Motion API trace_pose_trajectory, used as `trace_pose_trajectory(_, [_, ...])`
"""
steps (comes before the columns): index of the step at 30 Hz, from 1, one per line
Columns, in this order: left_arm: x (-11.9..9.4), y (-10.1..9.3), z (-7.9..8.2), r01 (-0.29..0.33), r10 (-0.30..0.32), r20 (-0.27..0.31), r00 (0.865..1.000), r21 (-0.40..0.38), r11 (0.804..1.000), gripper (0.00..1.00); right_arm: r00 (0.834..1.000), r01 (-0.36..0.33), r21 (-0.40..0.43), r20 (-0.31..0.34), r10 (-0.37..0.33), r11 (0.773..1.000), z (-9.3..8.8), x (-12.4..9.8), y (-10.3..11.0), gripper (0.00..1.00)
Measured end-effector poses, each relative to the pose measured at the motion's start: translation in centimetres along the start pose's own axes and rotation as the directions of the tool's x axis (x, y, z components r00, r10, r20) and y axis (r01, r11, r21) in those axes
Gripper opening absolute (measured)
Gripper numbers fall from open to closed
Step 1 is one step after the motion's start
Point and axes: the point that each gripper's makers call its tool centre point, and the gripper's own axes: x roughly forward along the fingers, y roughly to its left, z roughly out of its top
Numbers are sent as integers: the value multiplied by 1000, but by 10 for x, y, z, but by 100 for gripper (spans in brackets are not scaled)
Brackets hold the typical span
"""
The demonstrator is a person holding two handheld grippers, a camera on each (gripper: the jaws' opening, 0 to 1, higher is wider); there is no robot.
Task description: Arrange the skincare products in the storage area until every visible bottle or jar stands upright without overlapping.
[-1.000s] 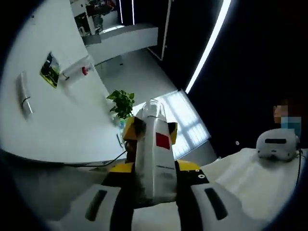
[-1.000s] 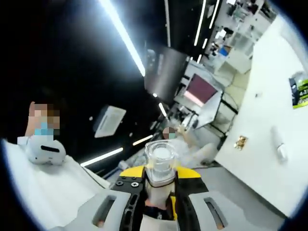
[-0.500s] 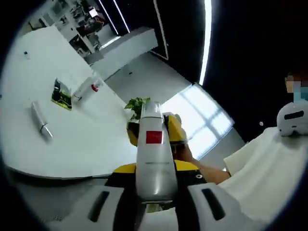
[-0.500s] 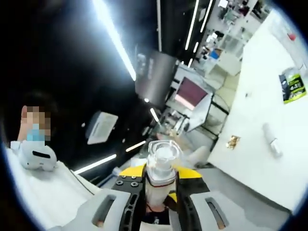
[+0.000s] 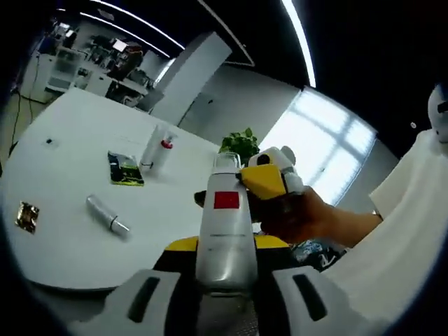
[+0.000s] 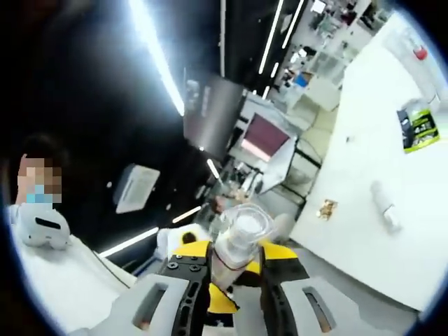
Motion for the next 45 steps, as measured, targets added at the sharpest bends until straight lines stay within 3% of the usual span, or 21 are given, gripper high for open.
trace_pose_trajectory(6, [5,23,-1,-118,124,-55,991,106,987,21,998,61,23,4,-61,998,4,9,-18,26])
trace_pose_trajectory(12, [11,29,3,-153,169,-83,982,166,974,21,998,60,29,15,-61,998,12,9,-22,24])
trace_pose_trajectory(15, [17,21,-2,-82,98,-116,988,134,988,21,999,37,25,8,-38,999,17,4,-21,21])
trace_pose_trajectory(19, [25,3,1,36,-30,-86,996,60,998,22,1000,-13,-20,-20,13,1000,22,-6,-15,20])
trace_pose_trajectory(25, [34,-17,16,180,-182,-16,983,-67,981,25,995,-92,-97,-52,87,991,32,-19,-6,19])
trace_pose_trajectory(27, [36,-24,20,241,-242,10,970,-147,959,26,990,-129,-131,-69,120,983,34,-23,-2,19])
trace_pose_trajectory(30, [33,-37,28,350,-347,62,936,-264,899,24,977,-199,-168,-105,183,965,37,-27,8,19])
trace_pose_trajectory(33, [27,-59,24,471,-498,48,866,-414,779,22,954,-283,-191,-154,256,940,34,-30,24,19])
trace_pose_trajectory(36, [23,-72,23,542,-577,58,815,-429,723,21,935,-334,-198,-189,299,921,32,-29,35,19])
trace_pose_trajectory(38, [29,-61,25,506,-514,81,854,-361,783,21,940,-314,-181,-196,278,932,33,-26,31,19])
trace_pose_trajectory(41, [31,-47,29,432,-422,110,900,-349,831,20,960,-249,-174,-172,219,953,36,-22,20,18])
trace_pose_trajectory(44, [31,-40,20,363,-366,49,929,-307,880,18,962,-246,-178,-164,217,953,31,-20,17,20])
trace_pose_trajectory(45, [30,-42,19,363,-367,44,929,-295,884,18,960,-256,-170,-159,230,952,30,-20,19,19])
